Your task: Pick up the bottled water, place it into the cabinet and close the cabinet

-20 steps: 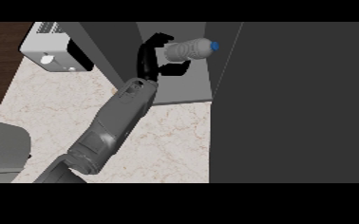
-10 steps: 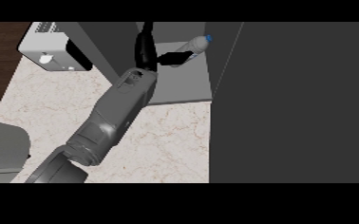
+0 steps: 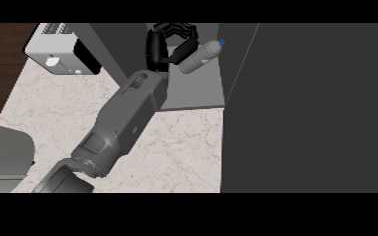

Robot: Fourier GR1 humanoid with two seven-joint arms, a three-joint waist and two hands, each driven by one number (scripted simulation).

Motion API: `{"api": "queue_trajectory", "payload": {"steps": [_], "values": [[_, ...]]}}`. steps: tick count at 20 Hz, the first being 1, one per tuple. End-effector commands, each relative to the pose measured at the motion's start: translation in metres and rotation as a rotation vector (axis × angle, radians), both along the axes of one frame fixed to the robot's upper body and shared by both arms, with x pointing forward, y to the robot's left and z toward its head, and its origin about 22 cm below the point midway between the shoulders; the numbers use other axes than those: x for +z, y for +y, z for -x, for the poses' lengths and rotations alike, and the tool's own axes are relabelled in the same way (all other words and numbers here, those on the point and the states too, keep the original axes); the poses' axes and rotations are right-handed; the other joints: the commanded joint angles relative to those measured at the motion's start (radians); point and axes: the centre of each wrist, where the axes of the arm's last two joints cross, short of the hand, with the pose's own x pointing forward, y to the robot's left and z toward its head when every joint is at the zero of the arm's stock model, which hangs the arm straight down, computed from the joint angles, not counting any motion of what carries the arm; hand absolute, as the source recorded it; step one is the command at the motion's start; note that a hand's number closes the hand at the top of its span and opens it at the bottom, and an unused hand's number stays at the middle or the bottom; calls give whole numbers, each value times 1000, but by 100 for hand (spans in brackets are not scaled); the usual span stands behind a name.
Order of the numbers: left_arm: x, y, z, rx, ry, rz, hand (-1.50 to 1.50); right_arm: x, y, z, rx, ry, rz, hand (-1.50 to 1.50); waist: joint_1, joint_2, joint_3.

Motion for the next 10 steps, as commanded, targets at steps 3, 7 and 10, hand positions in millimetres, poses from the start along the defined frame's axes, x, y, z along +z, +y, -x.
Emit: {"api": "queue_trajectory", "payload": {"steps": [3, 7, 10], "values": [[-14, 0, 12, -82, -3, 91, 150, 27, 9, 6, -2, -24, -14, -150, 9, -16, 1], [0, -18, 19, -183, 8, 143, 150, 41, 11, 0, 4, -43, -19, -150, 14, -16, 0], [-25, -18, 44, -331, 50, 214, 150, 31, 13, 3, 10, -14, -1, -150, 18, -23, 0]]}}
